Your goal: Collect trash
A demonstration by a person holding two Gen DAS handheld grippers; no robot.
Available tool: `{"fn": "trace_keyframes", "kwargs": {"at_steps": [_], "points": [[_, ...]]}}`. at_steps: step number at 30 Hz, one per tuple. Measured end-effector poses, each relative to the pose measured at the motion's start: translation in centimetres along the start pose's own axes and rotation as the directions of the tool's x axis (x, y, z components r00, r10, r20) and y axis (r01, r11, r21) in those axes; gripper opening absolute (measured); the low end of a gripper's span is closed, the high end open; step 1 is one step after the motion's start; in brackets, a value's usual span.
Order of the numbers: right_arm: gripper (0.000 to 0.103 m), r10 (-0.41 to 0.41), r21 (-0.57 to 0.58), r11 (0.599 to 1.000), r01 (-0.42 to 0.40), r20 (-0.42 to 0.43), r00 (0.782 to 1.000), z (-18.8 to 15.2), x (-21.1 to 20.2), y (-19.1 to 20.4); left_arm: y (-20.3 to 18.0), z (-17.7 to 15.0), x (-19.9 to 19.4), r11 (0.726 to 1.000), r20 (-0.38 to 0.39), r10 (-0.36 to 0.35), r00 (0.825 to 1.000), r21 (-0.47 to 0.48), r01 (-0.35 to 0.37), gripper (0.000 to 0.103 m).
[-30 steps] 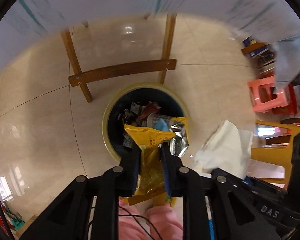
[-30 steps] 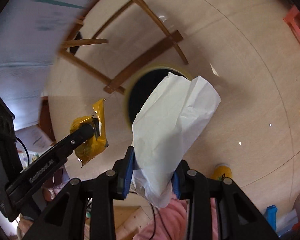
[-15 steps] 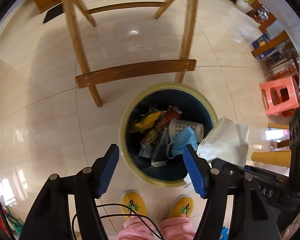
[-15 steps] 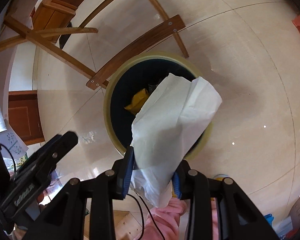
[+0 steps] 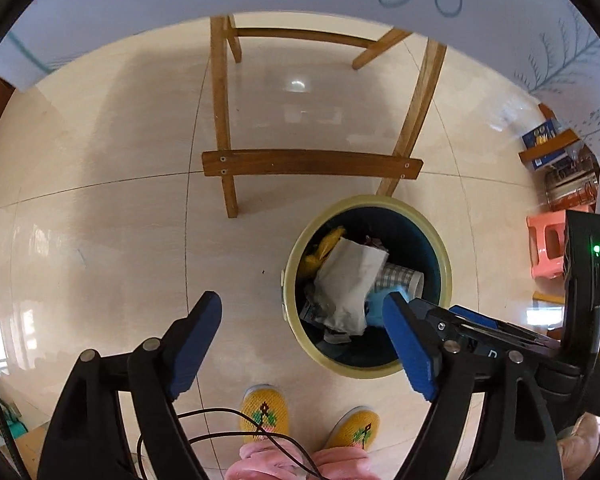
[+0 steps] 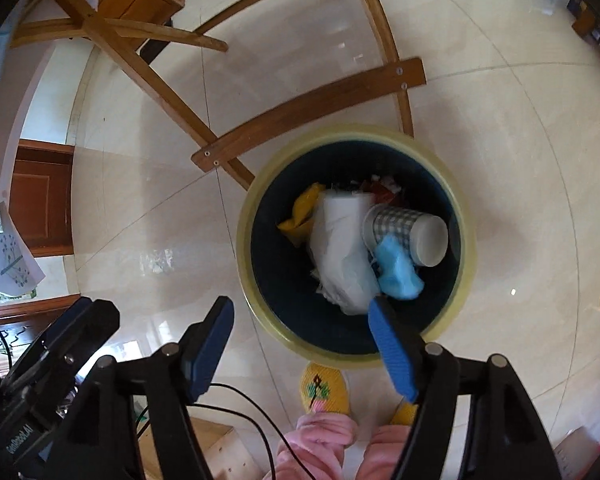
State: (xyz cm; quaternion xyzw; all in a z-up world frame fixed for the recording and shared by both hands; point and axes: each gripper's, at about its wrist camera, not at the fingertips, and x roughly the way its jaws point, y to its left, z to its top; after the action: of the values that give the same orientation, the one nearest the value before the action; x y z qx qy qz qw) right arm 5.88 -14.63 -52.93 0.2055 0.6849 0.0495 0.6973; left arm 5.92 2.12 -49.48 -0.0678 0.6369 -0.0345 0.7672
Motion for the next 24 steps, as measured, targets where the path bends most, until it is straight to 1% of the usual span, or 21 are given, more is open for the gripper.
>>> {"fn": "trace_keyframes", "kwargs": {"at_steps": [5, 11, 15, 18, 24], "points": [[0.07, -0.003, -0.005, 1.0, 0.003, 0.068, 0.998, -0.9, -2.2, 0.1, -0.2, -0.3, -1.7, 1.0, 0.024, -0.005, 1.0, -0.006, 0.005, 0.082], [0.07, -0.009, -0.017, 1.0, 0.011, 0.145, 0.989, -2.3, -7.6, 1.1, -1.9, -0.8, -6.2, 1.0, 0.066, -0.027, 0.997, 0.001, 0.027, 0.085], [0.07, -0.011, -0.019, 1.0, 0.016, 0.208, 0.978, -3.1, -13.2, 2.4, -3.0, -1.0, -10.4, 0.999, 0.088, -0.043, 0.995, 0.002, 0.043, 0.085], [0.07, -0.01, -0.025, 1.0, 0.017, 0.25, 0.968, -3.5, -18.1, 3.6, -3.9, -0.9, -14.6, 0.998, 0.099, -0.055, 0.994, -0.008, 0.056, 0.085], [0.071, 0.0, -0.078, 0.997, 0.026, 0.311, 0.95, -4.5, -27.0, 6.8, -5.1, -0.4, -23.0, 0.999, 0.139, -0.03, 0.99, -0.021, 0.033, 0.085]]}}
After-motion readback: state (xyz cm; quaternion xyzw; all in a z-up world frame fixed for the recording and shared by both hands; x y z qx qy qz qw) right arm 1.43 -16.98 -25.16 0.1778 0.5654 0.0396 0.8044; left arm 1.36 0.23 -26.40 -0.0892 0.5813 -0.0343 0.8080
